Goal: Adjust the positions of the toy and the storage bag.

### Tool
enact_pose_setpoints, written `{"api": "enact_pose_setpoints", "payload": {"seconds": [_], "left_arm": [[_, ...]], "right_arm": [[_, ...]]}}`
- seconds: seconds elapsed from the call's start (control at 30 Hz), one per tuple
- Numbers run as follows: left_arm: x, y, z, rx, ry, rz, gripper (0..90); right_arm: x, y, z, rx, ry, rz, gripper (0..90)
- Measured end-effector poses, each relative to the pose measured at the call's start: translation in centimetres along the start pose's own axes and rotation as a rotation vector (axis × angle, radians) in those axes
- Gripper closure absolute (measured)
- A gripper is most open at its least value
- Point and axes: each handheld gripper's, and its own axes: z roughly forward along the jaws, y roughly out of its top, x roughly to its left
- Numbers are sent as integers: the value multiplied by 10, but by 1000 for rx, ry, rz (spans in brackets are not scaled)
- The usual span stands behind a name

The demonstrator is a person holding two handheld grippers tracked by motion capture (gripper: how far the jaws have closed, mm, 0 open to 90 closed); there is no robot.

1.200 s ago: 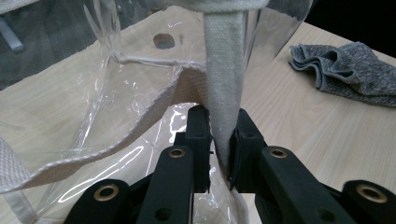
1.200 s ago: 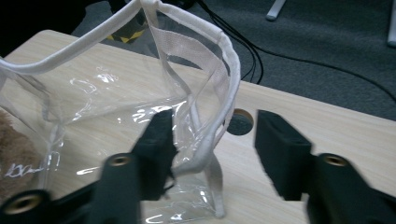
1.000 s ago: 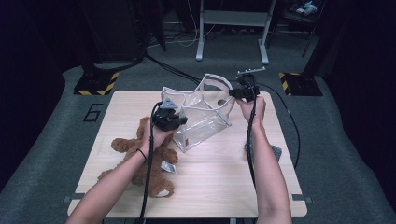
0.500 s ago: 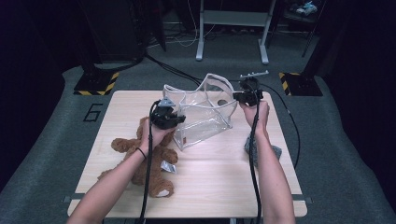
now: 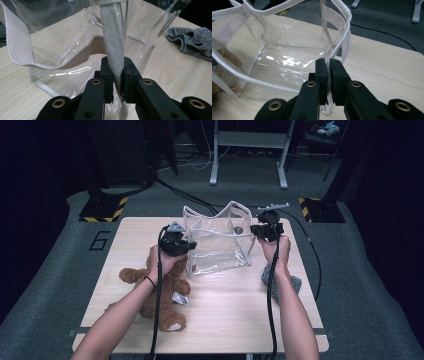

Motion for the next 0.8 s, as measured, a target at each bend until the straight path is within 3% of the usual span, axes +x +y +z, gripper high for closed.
{"api": "enact_pose_setpoints", "payload": {"seconds": [0.33,0.7,0.8], "left_arm": [[2,-3,0,-26,-25,-5,820],[5,-7,-7,-15,-64,-42,823],[3,-9,-12,-4,-64,-30,825]], "right_arm": [[11,-8,-16,1,-18,-14,859],[26,-23,-32,-2,12,-53,858],[26,-27,-34,-5,19,-62,857]]}}
